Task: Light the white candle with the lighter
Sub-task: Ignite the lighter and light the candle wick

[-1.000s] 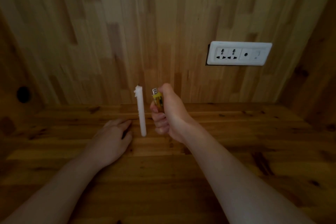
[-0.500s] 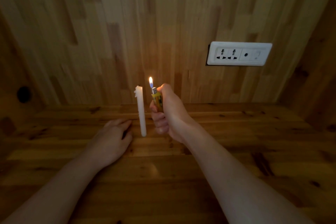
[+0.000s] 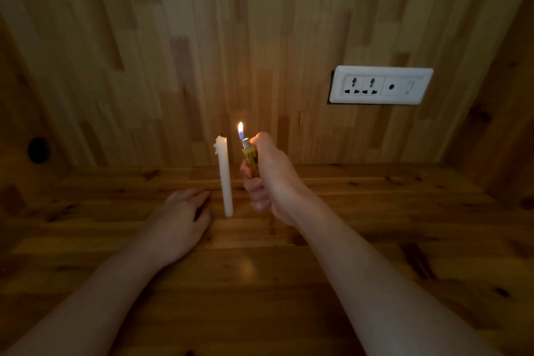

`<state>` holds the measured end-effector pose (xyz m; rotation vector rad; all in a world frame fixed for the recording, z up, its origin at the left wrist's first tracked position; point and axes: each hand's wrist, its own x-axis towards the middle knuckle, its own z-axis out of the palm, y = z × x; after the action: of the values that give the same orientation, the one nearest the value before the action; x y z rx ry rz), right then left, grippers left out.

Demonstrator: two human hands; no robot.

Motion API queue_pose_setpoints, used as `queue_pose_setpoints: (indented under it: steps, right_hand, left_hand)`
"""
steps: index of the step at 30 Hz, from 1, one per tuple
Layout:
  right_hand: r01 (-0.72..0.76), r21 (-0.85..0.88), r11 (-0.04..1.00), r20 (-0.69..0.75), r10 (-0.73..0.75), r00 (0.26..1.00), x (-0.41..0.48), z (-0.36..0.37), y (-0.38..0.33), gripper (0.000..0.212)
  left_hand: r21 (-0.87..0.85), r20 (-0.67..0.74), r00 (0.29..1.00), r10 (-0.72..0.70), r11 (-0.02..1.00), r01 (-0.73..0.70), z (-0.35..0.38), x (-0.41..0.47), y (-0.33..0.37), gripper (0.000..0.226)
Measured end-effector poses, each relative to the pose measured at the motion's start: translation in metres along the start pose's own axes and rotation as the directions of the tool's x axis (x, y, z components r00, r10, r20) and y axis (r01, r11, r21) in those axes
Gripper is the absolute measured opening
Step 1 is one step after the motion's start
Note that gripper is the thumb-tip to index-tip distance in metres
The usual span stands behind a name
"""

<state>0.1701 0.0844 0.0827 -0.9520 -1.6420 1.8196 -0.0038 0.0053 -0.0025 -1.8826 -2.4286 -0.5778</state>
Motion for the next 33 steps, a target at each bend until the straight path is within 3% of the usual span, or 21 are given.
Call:
queue_pose_setpoints:
  steps: [33]
  right_hand:
    - [0.148, -0.186, 0.971, -0.016, -0.153, 0.988, 0.0078, 0.0040, -0.0084, 0.049]
  left_hand:
    - [-0.013, -0.014, 1.000, -0.005, 1.000, 0.005, 0.0002, -0.0003, -0.0004, 0.053]
